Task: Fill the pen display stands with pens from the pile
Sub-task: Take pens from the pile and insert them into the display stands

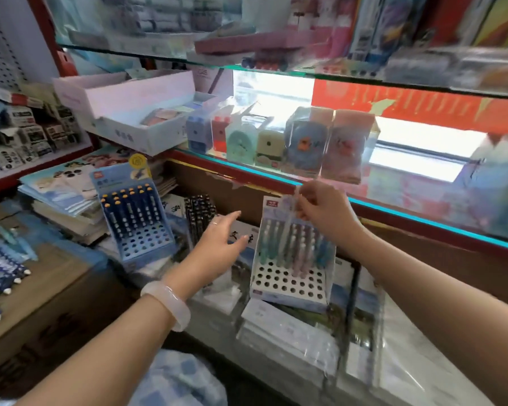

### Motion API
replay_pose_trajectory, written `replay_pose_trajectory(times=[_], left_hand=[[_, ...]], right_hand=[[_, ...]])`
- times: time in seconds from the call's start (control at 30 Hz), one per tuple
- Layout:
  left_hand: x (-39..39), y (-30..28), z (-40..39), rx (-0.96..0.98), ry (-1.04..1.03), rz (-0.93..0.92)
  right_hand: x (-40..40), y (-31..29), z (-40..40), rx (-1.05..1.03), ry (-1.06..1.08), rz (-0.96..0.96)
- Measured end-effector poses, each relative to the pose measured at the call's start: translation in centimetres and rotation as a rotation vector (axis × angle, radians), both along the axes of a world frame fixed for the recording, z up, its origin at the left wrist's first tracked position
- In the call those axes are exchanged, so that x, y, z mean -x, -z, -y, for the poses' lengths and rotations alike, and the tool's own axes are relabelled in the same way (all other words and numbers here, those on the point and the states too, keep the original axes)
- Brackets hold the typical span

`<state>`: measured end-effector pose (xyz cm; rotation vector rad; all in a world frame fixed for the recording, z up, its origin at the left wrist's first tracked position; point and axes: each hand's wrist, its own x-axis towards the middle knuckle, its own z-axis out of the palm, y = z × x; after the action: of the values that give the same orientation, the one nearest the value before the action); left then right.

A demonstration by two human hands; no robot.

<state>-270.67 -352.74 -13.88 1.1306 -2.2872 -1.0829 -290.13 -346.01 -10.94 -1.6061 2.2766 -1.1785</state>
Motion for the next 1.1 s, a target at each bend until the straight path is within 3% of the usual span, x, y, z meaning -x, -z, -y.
replay_pose_trajectory(times=[0.4, 0.63, 0.87, 1.1], left_hand=[[-1.1, 1.5, -1.2, 0.037, 0.025, 0.111], [-1.4, 1.7, -1.2, -0.001, 0.007, 0.099], [-2.0, 1.7, -1.0, -0.001, 0.002, 0.1], [-4.2, 0.6, 0.1, 0.012, -0.094, 0.113]], right_hand=[[-1.3, 6.2, -1.4, -0.136, 0.034, -0.049], [-1.7, 7.4, -1.0, -0.216, 0.027, -0.088], [-2.8, 8.7, -0.3, -0.435, 0.074, -0.122], [-3.2, 8.0, -0.2, -0.489, 0.115, -0.12]])
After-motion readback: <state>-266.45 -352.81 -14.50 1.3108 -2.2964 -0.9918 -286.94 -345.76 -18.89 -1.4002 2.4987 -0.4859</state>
